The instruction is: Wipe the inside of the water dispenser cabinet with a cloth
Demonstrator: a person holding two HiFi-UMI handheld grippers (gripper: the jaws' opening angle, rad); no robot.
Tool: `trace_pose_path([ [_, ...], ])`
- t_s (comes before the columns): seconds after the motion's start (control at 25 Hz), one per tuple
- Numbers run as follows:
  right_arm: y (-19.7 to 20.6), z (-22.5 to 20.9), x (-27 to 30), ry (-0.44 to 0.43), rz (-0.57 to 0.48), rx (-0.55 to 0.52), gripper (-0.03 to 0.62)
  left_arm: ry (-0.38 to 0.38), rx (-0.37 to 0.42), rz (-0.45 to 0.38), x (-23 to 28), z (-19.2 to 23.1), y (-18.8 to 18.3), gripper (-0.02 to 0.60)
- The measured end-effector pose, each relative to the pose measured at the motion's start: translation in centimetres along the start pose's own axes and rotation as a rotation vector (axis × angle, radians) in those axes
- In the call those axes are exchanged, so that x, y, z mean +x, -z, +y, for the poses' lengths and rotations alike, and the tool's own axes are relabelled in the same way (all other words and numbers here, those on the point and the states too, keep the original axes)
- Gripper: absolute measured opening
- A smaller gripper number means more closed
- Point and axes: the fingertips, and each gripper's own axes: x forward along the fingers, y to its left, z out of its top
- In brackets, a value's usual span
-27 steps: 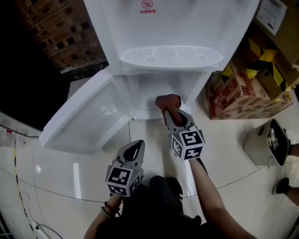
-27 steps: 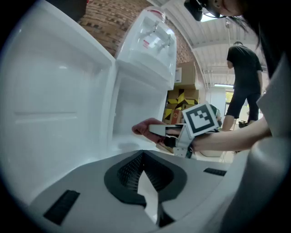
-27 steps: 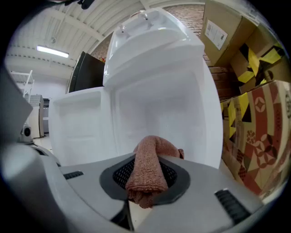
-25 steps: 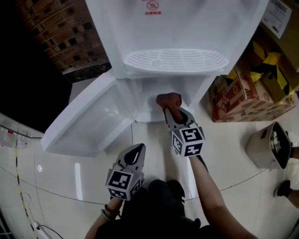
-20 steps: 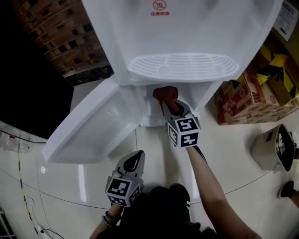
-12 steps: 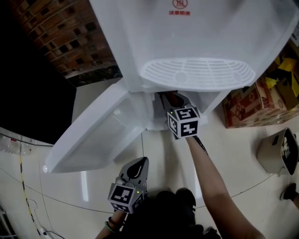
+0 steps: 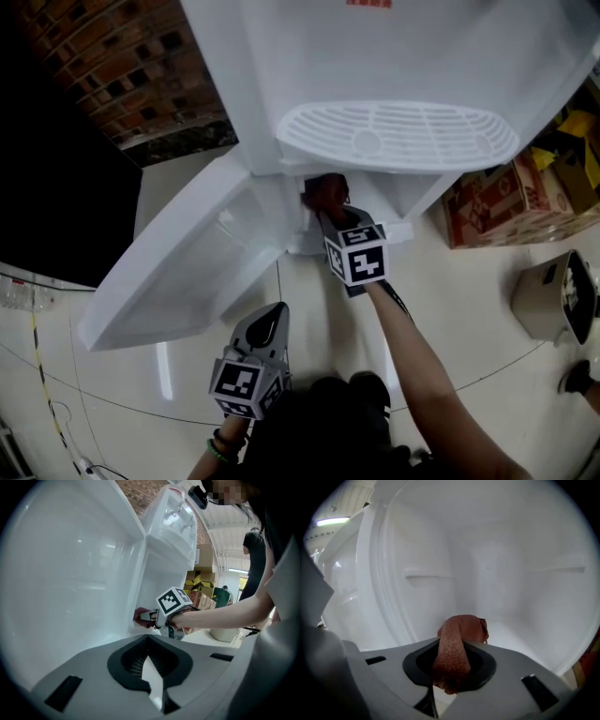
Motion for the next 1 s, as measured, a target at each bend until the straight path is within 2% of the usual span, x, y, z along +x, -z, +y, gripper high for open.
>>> trace_pose_path([
  [0.24, 2.5, 2.2, -2.4, -0.040, 0.026, 0.010, 0.074, 0.009, -0.006, -0.010, 0.2, -1.4, -0.1, -0.021],
  [0.36, 2.1, 1.7, -3.0, -0.033, 0.002, 0.014, 0.074, 0.023, 0.003, 0.004, 0.0, -2.2, 0.2, -0.021],
  [0.6, -3.6, -3.9, -3.5, 0.087, -0.145, 0.007, 0.074, 0.049, 0.009, 0.013, 0.2, -2.4, 0.4, -0.021],
  [0.84, -3.8, -10.2, -2.5, 0.199, -0.116, 0.032, 0.074, 0.051, -0.002, 0.018, 0.4, -1.5, 0.6, -0.021],
  [1.0, -2.9, -11.2, -1.5, 0.206, -0.073, 0.031, 0.074, 0.037, -0.013, 0.023, 0.5, -0.5, 0.8, -0.020],
])
